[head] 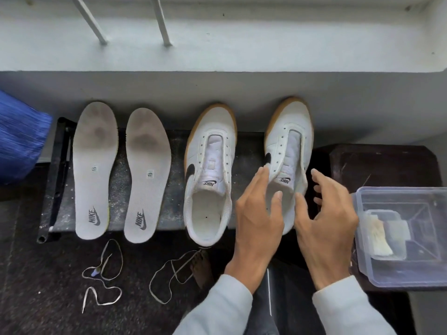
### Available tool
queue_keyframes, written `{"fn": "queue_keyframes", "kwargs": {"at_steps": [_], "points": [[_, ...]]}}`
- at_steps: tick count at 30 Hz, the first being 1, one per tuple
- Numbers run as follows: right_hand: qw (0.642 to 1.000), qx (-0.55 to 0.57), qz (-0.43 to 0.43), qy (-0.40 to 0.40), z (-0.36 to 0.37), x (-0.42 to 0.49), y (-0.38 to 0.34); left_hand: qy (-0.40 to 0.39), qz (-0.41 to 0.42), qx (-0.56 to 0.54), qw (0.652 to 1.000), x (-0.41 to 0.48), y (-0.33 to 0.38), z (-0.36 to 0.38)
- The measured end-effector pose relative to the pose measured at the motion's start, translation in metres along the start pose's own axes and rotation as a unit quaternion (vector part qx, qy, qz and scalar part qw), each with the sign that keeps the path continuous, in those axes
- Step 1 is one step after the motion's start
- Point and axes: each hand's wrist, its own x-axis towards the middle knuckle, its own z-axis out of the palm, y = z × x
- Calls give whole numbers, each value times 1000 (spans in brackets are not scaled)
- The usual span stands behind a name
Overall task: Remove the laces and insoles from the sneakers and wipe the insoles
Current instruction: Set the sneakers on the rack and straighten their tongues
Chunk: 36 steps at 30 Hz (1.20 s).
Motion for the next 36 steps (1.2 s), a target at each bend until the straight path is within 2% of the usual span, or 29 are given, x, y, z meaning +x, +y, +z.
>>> {"fn": "queue_keyframes", "kwargs": {"at_steps": [3, 5, 9, 13, 22, 28, 36], "points": [[993, -7, 77, -90, 3, 3, 7, -10, 0, 24, 1000, 3, -6, 10], [988, -5, 95, -125, 5, 5, 10, 0, -10, 38, 999, 6, -9, 14], [987, -18, 88, -130, 5, 6, 8, 10, -42, 30, 999, 8, -11, 17], [986, 13, 92, -138, -2, 6, 5, 10, -68, 4, 998, 2, -8, 17], [984, 56, 53, -159, -5, 6, 10, 59, -74, -5, 995, -19, -8, 15], [982, 33, 63, -177, 7, 5, 17, 46, -90, 4, 995, -12, -16, 14], [982, 3, 33, -187, 12, 4, 20, 47, -73, 29, 996, -12, -24, 14]]}}
